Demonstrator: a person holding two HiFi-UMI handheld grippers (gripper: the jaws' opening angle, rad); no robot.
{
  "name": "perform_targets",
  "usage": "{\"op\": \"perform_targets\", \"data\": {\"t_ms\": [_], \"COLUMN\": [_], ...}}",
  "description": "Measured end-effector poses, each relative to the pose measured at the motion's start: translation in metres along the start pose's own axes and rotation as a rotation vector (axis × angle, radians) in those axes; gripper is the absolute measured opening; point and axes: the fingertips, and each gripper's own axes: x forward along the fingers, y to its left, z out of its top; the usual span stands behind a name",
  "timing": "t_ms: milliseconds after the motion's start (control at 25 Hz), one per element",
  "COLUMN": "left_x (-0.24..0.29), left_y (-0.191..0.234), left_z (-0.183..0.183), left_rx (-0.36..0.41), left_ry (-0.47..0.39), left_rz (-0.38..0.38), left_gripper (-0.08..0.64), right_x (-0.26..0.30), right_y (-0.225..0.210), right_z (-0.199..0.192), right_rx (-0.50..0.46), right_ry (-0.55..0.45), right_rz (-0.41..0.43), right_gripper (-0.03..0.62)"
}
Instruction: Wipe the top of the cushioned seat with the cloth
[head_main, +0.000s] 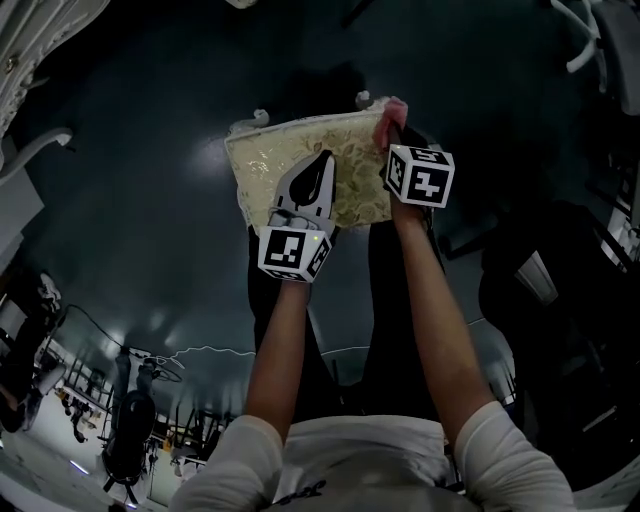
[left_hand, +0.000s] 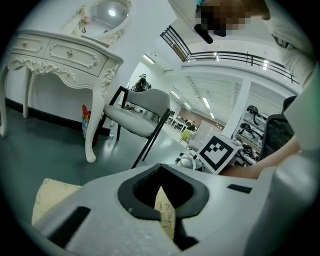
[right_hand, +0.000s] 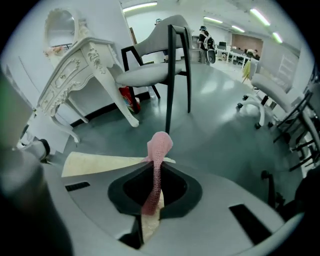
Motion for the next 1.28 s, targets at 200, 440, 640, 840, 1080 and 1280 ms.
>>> {"op": "perform_targets", "data": {"t_ms": [200, 440, 640, 840, 1080, 1280], "left_x": [-0.011, -0.065, -0.116, -0.159, -0.177, -0.16], "left_y": [0.014, 0.098, 0.139, 0.177, 0.191, 0.176], "left_z": [0.01, 0.04, 0.037, 0.034, 0.033, 0.025], "left_rx": [-0.012, -0.016, -0.008, -0.014, -0.017, -0.045], "left_ry": [-0.001, -0.021, -0.022, -0.03, -0.039, -0.02], "left_rz": [0.022, 0.1, 0.175, 0.226, 0.255, 0.233], "left_gripper": [0.014, 0.014, 0.014, 0.014, 0.014, 0.014], "right_x": [0.002, 0.006, 0.011, 0.035, 0.054, 0.043], "right_y": [-0.012, 0.114, 0.234, 0.318, 0.332, 0.302], "right_z": [-0.001, 0.008, -0.027, -0.045, -0.061, -0.052], "right_rx": [0.049, 0.056, 0.053, -0.008, -0.033, -0.004], "right_ry": [0.025, -0.002, 0.02, 0.082, 0.149, 0.095], "right_rz": [-0.008, 0.171, 0.38, 0.46, 0.429, 0.41], "right_gripper": [0.023, 0.023, 0.023, 0.023, 0.023, 0.023]}}
